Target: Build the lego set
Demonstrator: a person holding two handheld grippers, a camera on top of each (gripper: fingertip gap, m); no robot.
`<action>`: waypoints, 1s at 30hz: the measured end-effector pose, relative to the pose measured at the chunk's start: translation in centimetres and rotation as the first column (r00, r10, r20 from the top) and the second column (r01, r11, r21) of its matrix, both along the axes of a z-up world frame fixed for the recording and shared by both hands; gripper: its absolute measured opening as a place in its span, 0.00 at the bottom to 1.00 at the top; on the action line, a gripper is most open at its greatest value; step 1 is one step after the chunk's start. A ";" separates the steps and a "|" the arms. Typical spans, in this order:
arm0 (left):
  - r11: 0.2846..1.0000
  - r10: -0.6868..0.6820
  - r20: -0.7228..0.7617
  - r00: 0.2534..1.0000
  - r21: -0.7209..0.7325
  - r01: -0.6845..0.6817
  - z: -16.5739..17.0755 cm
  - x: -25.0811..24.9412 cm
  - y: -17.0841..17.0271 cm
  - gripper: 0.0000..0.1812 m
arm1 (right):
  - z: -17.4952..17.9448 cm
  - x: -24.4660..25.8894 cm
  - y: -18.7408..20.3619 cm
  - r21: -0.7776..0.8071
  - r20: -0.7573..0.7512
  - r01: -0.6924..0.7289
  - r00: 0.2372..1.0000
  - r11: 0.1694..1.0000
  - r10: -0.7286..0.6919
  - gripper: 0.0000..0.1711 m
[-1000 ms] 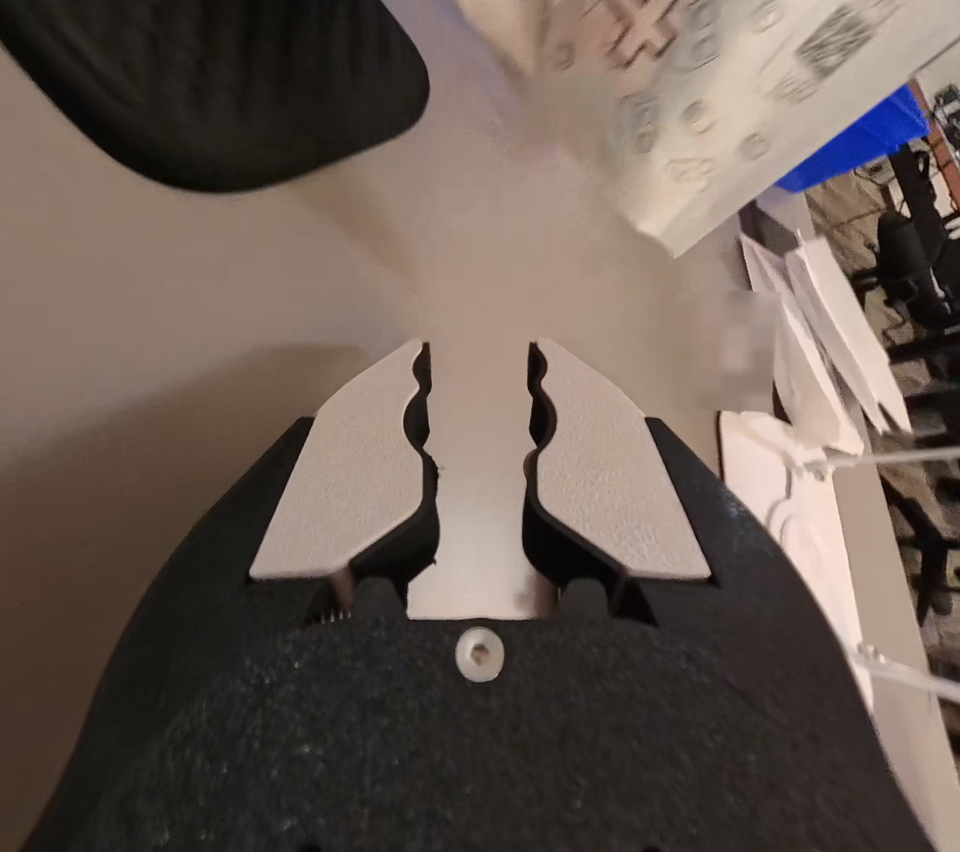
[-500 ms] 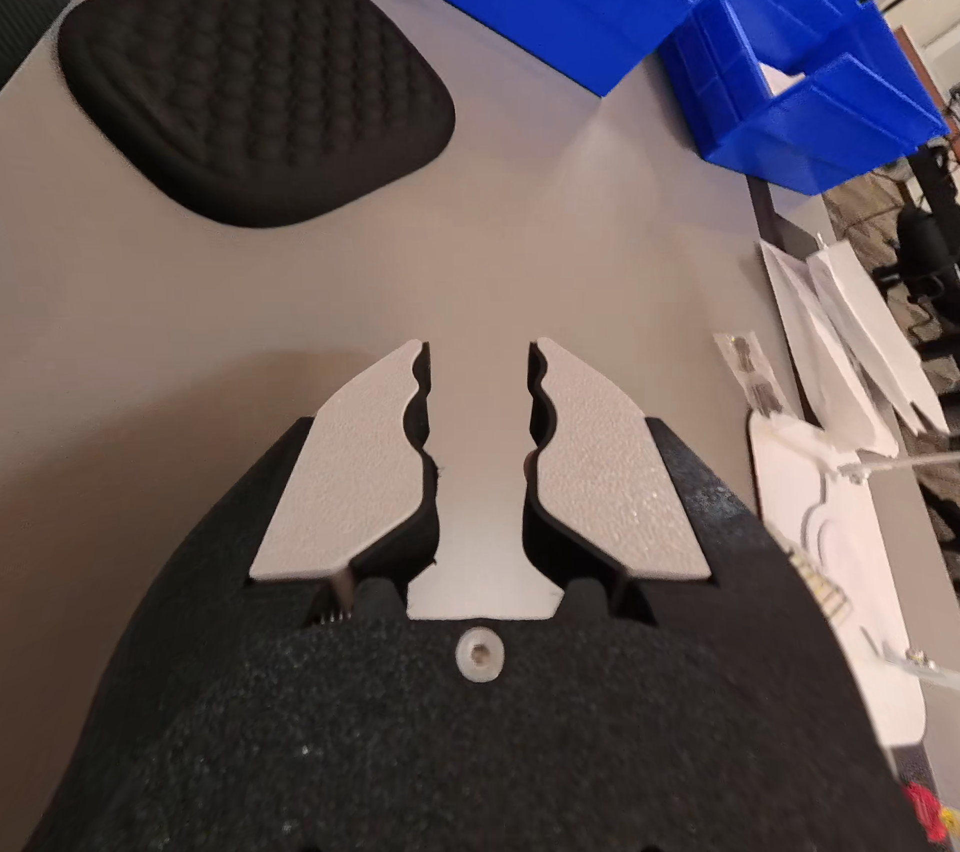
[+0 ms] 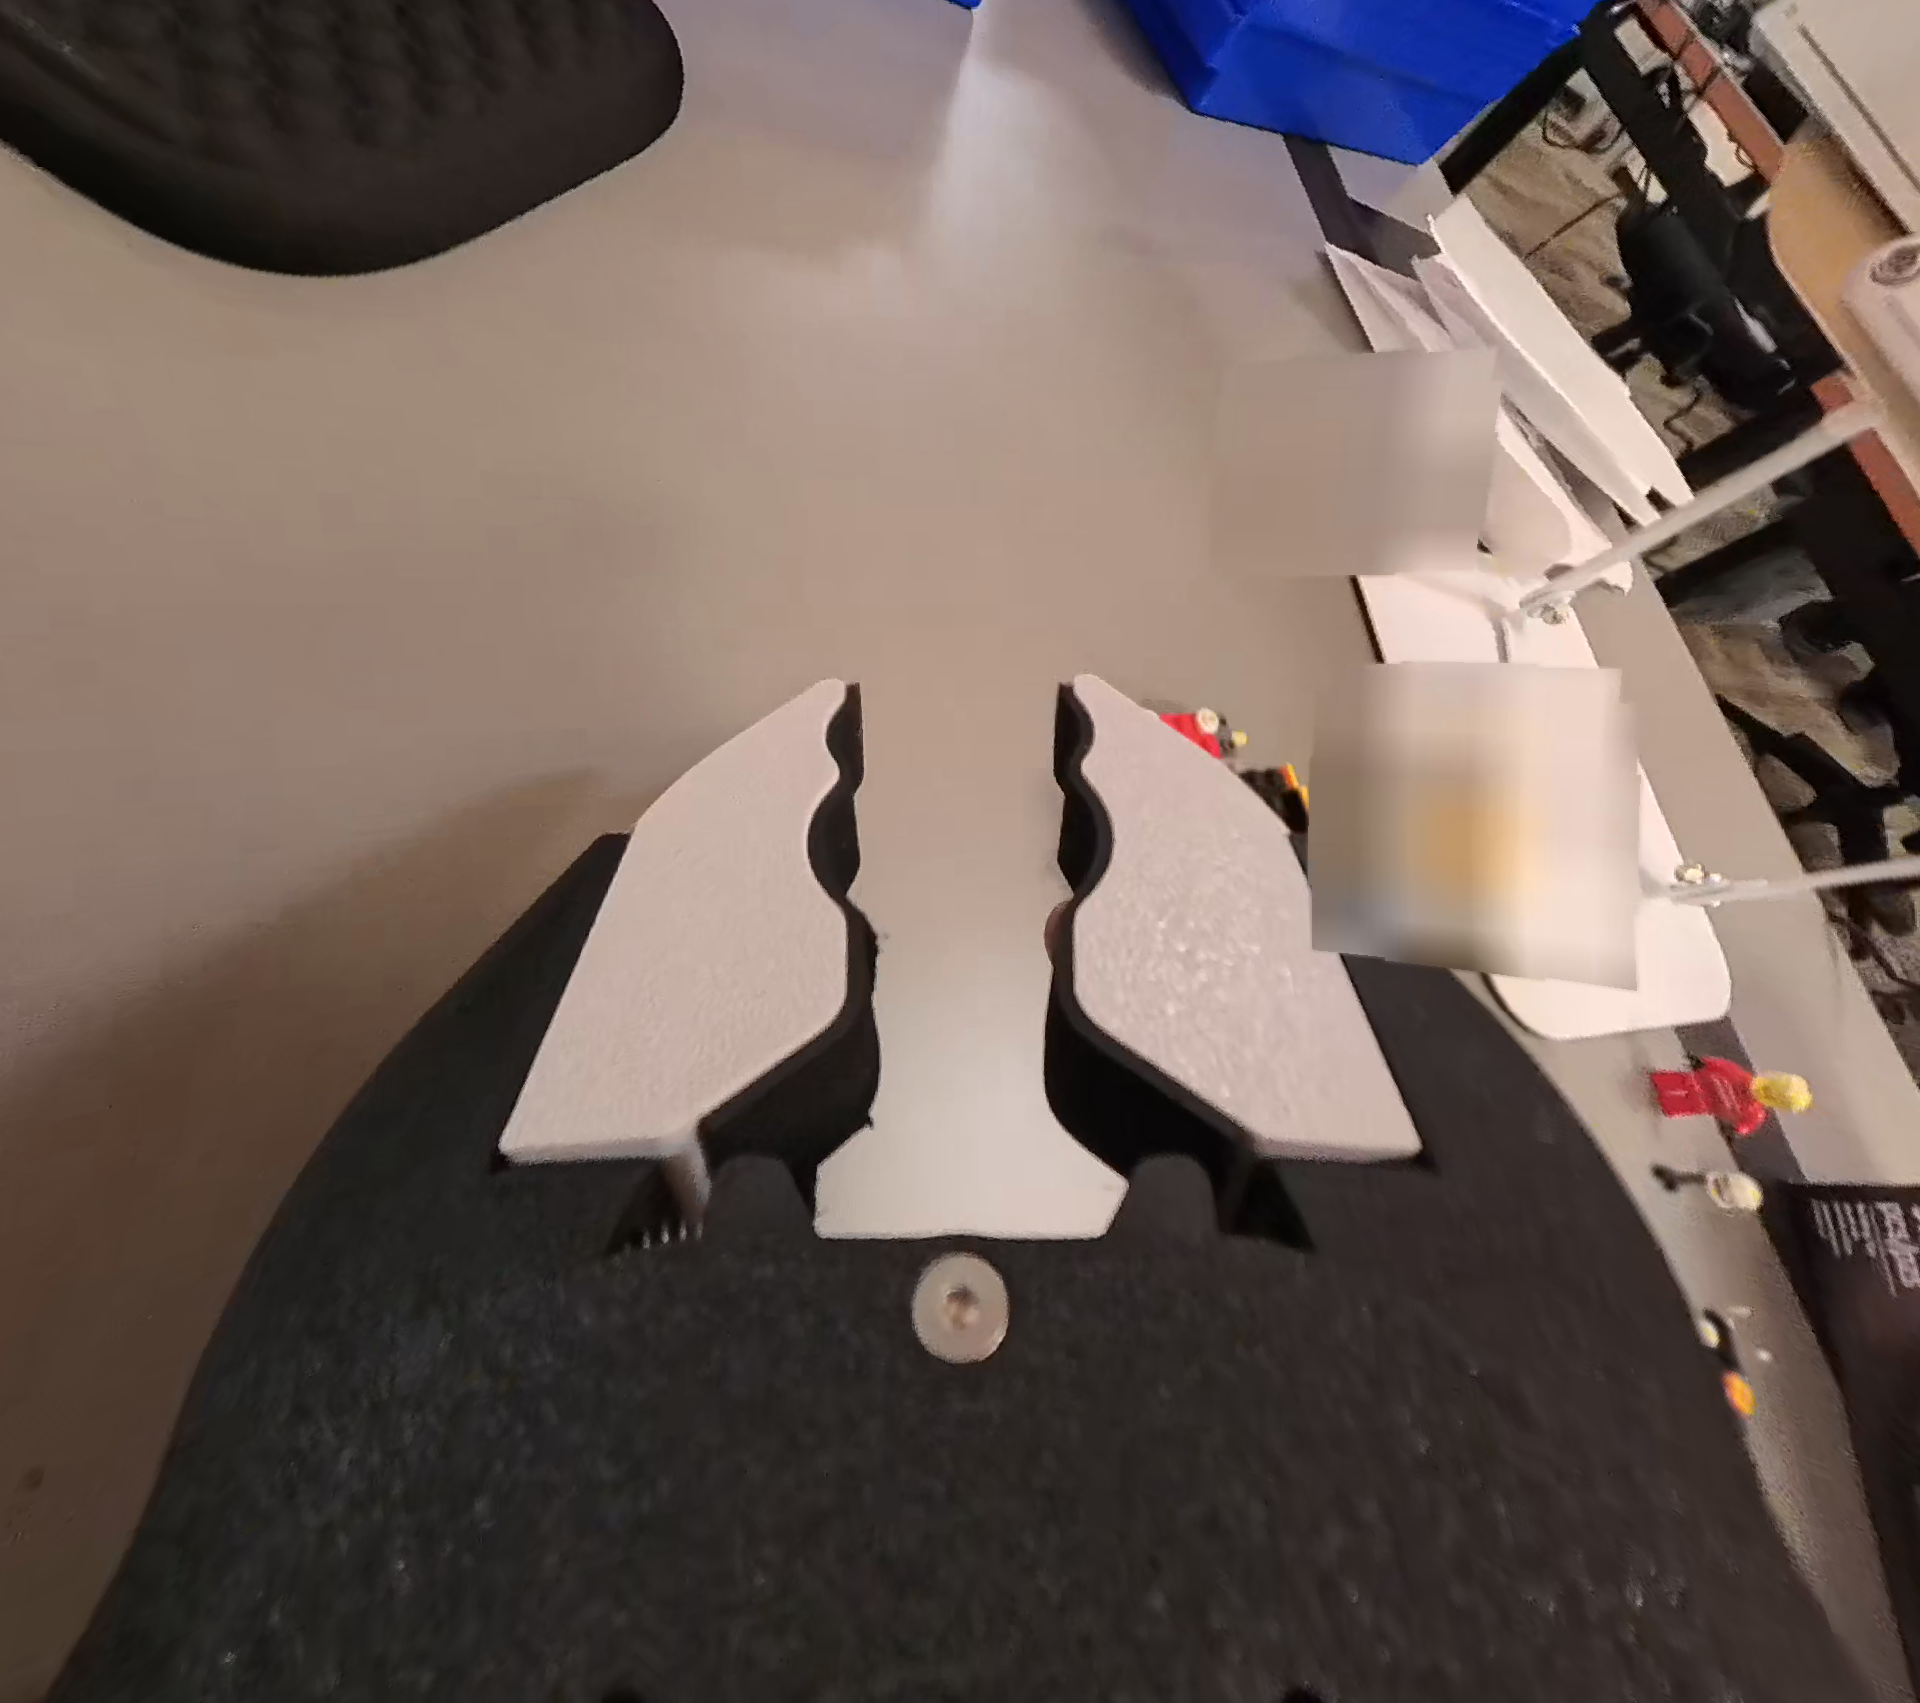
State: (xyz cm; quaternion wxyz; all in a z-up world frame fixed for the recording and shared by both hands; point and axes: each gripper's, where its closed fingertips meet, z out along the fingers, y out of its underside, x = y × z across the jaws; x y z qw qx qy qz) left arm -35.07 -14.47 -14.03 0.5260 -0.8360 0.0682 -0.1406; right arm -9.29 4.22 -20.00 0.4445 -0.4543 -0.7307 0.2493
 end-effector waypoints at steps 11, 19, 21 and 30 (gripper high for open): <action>0.985 0.153 -0.126 0.980 -0.057 -0.161 2.9 -3.2 -4.3 0.00 | 0.0 1.3 1.0 -0.049 -0.046 0.031 0.998 0.998 -0.033 0.20; 0.941 0.325 -0.200 0.924 -0.025 -0.337 3.5 -8.2 -2.8 0.00 | 0.4 1.8 0.8 -0.026 -0.055 0.032 0.998 0.999 -0.034 0.20; 0.908 0.400 -0.203 0.894 -0.040 -0.416 2.8 -10.8 -3.2 0.00 | 0.3 2.1 0.9 -0.027 -0.058 0.038 0.998 0.999 -0.040 0.20; 0.867 0.413 -0.188 0.891 -0.220 -0.448 -6.7 -13.6 -4.1 0.01 | 0.2 2.5 1.3 -0.035 -0.063 0.052 0.997 0.998 -0.054 0.20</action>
